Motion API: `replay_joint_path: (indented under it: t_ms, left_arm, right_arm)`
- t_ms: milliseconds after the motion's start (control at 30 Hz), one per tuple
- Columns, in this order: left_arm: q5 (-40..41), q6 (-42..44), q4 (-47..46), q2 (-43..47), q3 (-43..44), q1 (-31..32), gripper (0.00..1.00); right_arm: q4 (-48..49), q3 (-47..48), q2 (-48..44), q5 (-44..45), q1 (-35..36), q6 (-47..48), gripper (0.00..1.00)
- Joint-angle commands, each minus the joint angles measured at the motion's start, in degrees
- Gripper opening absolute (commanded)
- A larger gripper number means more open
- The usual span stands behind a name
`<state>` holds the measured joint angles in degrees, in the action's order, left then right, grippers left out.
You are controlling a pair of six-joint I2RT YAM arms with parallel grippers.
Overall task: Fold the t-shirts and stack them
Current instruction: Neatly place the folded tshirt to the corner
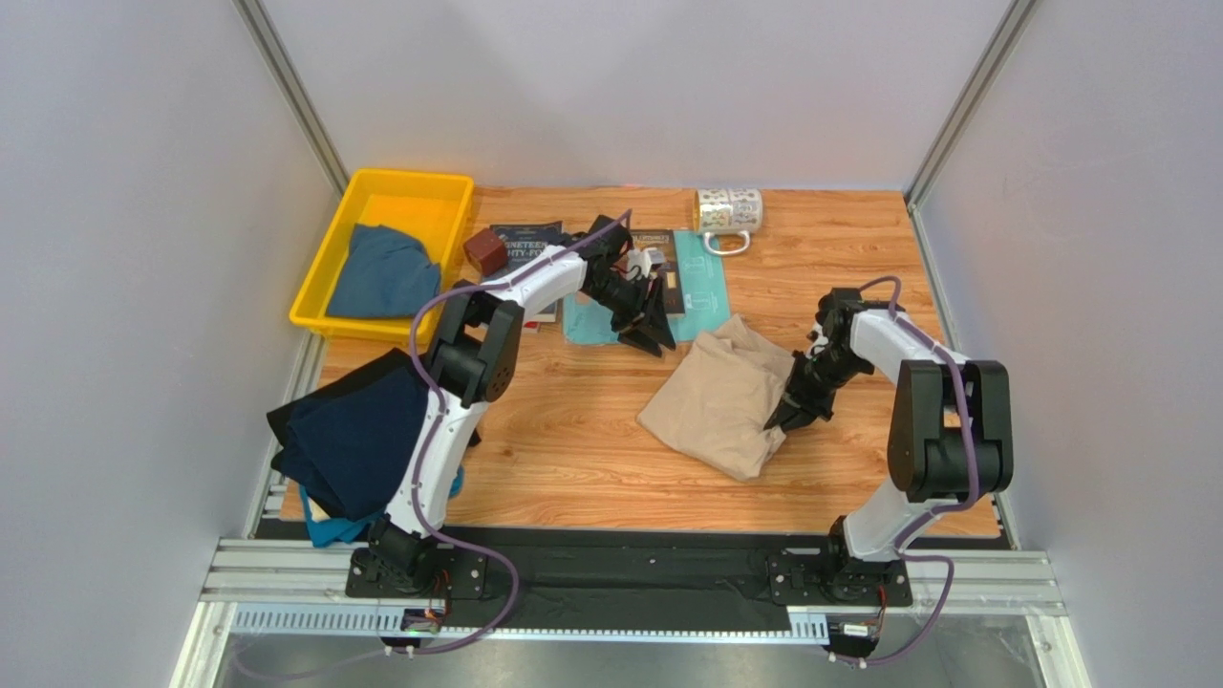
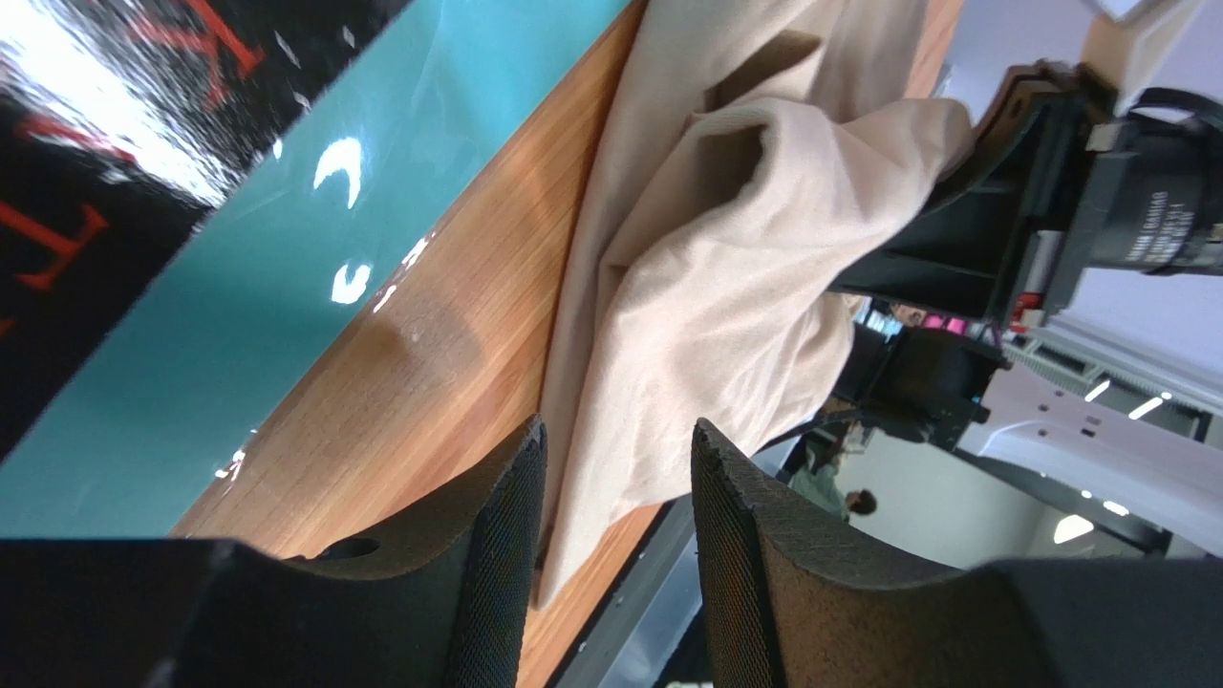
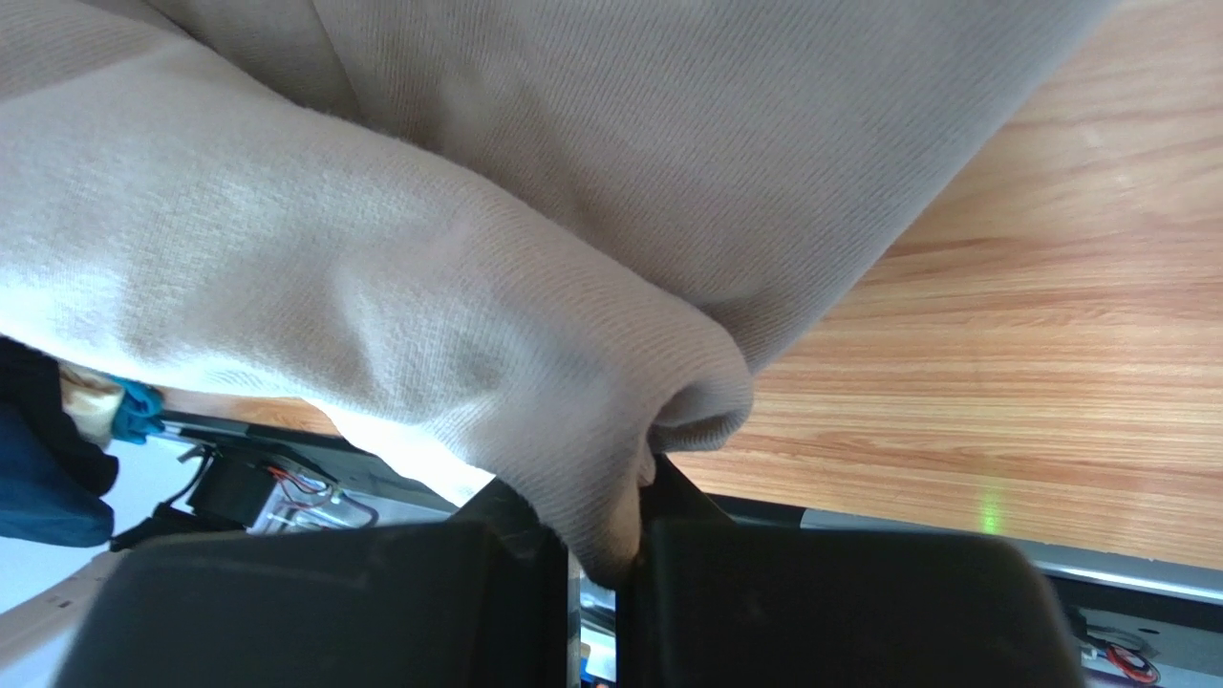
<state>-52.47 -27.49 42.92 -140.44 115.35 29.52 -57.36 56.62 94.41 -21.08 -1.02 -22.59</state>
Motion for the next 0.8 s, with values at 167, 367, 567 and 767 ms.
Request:
replay_joint_path:
  t_ms: [167,367,567,767]
  left_arm:
    - [-2.3,4.0,0.6,-2.3,-5.8,1.2,0.49]
    - [-4.7,3.7,-1.0,-3.3,-5.6,3.7,0.50]
    - [-5.0,3.0,-1.3,-5.2,-4.3,6.7,0.50]
    - [-4.5,2.1,-1.3,-6.9,-3.2,8.2,0.50]
  right_arm:
    - [-2.8,-1.2,-1.6,-1.8,0.8,1.5,0.00]
    - [-2.2,-1.5,0.6,-1.9,0.8,1.7,0.00]
    - [-2.2,0.4,2.3,-2.4,0.8,1.8,0.00]
    - [-2.2,0.9,2.4,-2.8,0.8,1.8,0.00]
